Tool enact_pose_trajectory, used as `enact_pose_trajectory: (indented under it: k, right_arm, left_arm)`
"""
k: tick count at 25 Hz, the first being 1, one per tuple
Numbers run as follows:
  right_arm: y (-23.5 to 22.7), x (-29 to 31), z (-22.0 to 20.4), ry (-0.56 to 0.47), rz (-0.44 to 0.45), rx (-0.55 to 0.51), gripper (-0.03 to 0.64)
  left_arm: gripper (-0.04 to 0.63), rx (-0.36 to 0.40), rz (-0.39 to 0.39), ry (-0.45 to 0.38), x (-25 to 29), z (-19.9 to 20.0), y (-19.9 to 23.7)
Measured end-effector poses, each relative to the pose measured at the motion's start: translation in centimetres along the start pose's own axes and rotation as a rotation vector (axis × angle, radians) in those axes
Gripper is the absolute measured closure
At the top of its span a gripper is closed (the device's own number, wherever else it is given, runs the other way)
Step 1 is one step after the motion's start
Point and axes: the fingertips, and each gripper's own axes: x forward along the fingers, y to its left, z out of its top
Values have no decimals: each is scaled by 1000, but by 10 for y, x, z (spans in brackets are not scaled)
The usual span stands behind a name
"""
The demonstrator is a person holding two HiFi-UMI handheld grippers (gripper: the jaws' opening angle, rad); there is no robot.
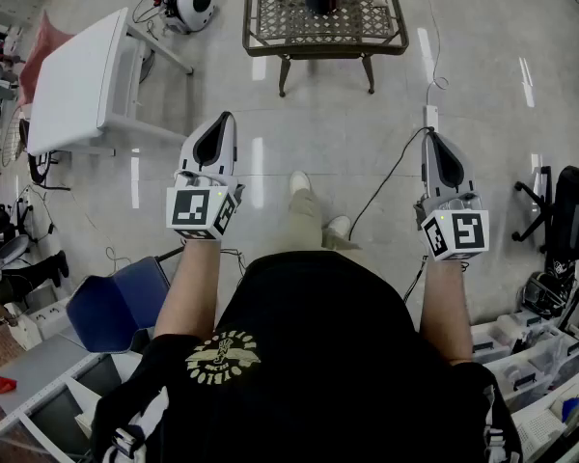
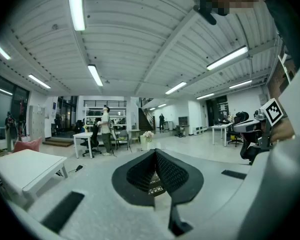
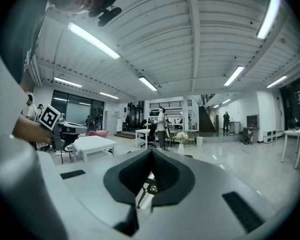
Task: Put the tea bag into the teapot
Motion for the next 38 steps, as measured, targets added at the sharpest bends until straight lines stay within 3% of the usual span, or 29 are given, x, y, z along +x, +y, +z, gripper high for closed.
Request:
enact_pose_trajectory:
  k: [8,16,22,28,32,38]
  right_arm:
    - [-4,40,-18,36,-3,7,612]
    - [-9,83,6,24,-45,6,611]
    - [0,109,31,12,-36,-28,611]
    - [0,115,39,-8,-52,-4,611]
    - [-5,119,39,-25,-53,8,611]
    - [-16,125,36,-15,-87,-41,611]
  left_arm:
    - [598,-3,8,33,24,-19,32]
    - [598,2,-28,-10,68,-1,66]
    - [598,105,-86,-9,100,7,77]
    - [598,18,-118,-41,126,11,81]
    - [598,-18,-142,-129,121,16,77]
    - [598,-6,-136,-88,129,13,83]
